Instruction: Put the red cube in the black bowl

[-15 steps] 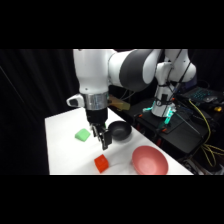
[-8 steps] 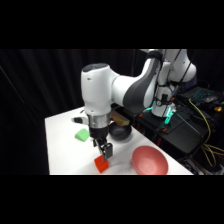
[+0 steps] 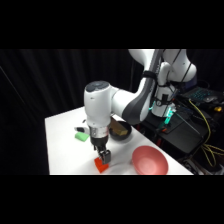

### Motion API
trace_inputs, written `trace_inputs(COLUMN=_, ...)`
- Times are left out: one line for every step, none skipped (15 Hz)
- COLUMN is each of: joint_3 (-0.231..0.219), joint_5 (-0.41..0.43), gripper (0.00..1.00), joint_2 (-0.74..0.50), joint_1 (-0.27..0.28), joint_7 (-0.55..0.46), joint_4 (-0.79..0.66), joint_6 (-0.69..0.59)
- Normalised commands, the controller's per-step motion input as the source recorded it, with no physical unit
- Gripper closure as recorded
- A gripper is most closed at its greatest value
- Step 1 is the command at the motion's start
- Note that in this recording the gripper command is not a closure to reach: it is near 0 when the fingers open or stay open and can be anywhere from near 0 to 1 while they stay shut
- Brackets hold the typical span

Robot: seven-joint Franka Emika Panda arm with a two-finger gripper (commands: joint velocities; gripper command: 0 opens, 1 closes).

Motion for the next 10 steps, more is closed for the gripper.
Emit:
trace_inputs(joint_3=-0.109, joint_5=-0.086, gripper=0.0, joint_2=0.18, joint_1=0.116, joint_7=0.16, joint_4=0.16, joint_6=0.11)
trace_inputs(joint_3=-0.11, joint_5=-0.077, gripper=0.0, joint_2=0.2, joint_1=0.108, joint_7=0.16, joint_4=0.18, joint_6=0.11)
trace_inputs(joint_3=-0.102, joint_5=-0.068, gripper=0.0, joint_2=0.21, joint_1=0.094, joint_7=0.14, joint_4=0.19, joint_6=0.11)
trace_inputs(joint_3=-0.088, joint_5=-0.049, gripper=0.0, joint_2=0.21, joint_1=0.073, joint_7=0.1, joint_4=0.2, joint_6=0.09)
trace_inputs(joint_3=-0.076, joint_5=-0.027, gripper=0.0, joint_2=0.21, joint_1=0.059, joint_7=0.09, joint_4=0.2, joint_6=0.09)
trace_inputs(joint_3=-0.07, joint_5=-0.016, gripper=0.0, joint_2=0.2, joint_1=0.052, joint_7=0.07, joint_4=0.2, joint_6=0.08)
trace_inputs(joint_3=-0.09, joint_5=-0.033, gripper=0.0, joint_2=0.19, joint_1=0.066, joint_7=0.08, joint_4=0.2, joint_6=0.09)
trace_inputs(joint_3=-0.081, joint_5=-0.018, gripper=0.0, joint_2=0.17, joint_1=0.054, joint_7=0.06, joint_4=0.2, joint_6=0.08)
trace_inputs(joint_3=-0.051, joint_5=0.022, gripper=0.0, joint_2=0.17, joint_1=0.018, joint_7=0.03, joint_4=0.2, joint_6=0.05)
trace_inputs(joint_3=-0.023, joint_5=0.053, gripper=0.0, joint_2=0.15, joint_1=-0.004, joint_7=0.0, joint_4=0.2, joint_6=0.02)
